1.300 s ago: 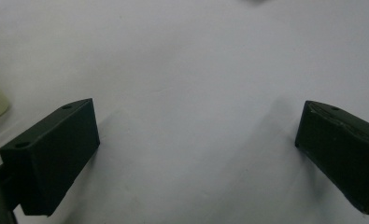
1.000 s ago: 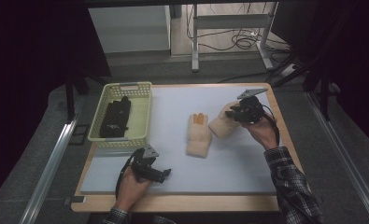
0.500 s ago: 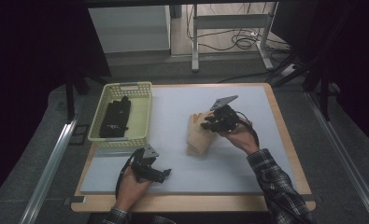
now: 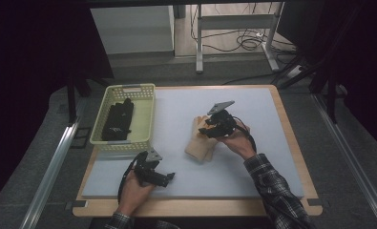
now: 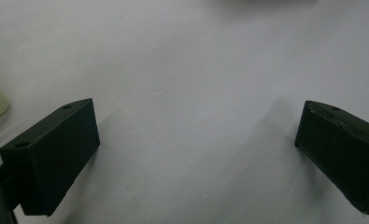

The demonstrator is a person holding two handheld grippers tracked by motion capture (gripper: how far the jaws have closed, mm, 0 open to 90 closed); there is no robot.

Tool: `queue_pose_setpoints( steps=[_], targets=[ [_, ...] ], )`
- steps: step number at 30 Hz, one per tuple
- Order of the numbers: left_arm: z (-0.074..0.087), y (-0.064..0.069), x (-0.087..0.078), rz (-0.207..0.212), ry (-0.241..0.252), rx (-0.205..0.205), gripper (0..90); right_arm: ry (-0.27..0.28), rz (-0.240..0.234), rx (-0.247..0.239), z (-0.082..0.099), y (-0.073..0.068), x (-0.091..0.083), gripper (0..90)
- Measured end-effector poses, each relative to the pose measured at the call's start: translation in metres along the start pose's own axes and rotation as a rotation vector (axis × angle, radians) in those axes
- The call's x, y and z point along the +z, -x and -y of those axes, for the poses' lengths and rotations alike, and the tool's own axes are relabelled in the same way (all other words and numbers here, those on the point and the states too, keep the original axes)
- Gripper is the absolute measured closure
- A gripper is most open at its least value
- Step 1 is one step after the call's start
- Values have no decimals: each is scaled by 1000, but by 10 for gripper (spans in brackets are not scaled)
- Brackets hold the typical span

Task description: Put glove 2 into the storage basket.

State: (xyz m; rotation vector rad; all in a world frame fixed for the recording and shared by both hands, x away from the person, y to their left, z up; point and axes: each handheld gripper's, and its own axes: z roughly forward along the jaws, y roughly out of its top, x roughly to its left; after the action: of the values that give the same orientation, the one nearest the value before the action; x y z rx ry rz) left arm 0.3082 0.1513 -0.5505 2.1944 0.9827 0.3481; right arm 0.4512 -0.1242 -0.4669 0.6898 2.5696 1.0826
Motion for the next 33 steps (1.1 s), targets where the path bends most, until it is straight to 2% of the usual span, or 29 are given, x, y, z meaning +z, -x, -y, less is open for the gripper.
queue_pose_setpoints(
  steps=[5,9,13,14,15,20,21,22,23,24,25,27,30,33],
  targets=[
    [0,0,0,0,-1,0,0,13,31,51,6,9,-16,592],
    [0,0,0,-1,-2,0,0,7,33,104,14,9,-20,597],
    [0,0,0,0,-3,0,0,11,29,137,17,2,-18,541],
    [0,0,0,0,-3,0,0,2,30,152,17,-5,-15,481],
    [0,0,0,-1,-5,3,0,2,30,152,17,-5,-15,481],
    [0,0,0,-1,-5,3,0,-18,39,210,13,-19,-1,390],
    [0,0,0,-1,-5,3,0,-41,59,210,13,-22,8,384],
    [0,0,0,-1,-5,3,0,-41,59,210,13,-22,8,384],
    [0,0,0,-1,-5,3,0,-63,72,205,15,-23,17,416],
    [0,0,0,-2,-6,4,0,-63,72,205,15,-23,17,416],
    [0,0,0,0,-3,1,0,-72,65,211,17,-23,20,473],
    [0,0,0,0,-2,0,0,-82,68,189,20,-23,24,539],
    [0,0,0,-1,-5,4,0,-74,59,165,21,-22,19,601],
    [0,0,0,-1,-4,2,0,-66,51,120,19,-21,9,614]
  ],
)
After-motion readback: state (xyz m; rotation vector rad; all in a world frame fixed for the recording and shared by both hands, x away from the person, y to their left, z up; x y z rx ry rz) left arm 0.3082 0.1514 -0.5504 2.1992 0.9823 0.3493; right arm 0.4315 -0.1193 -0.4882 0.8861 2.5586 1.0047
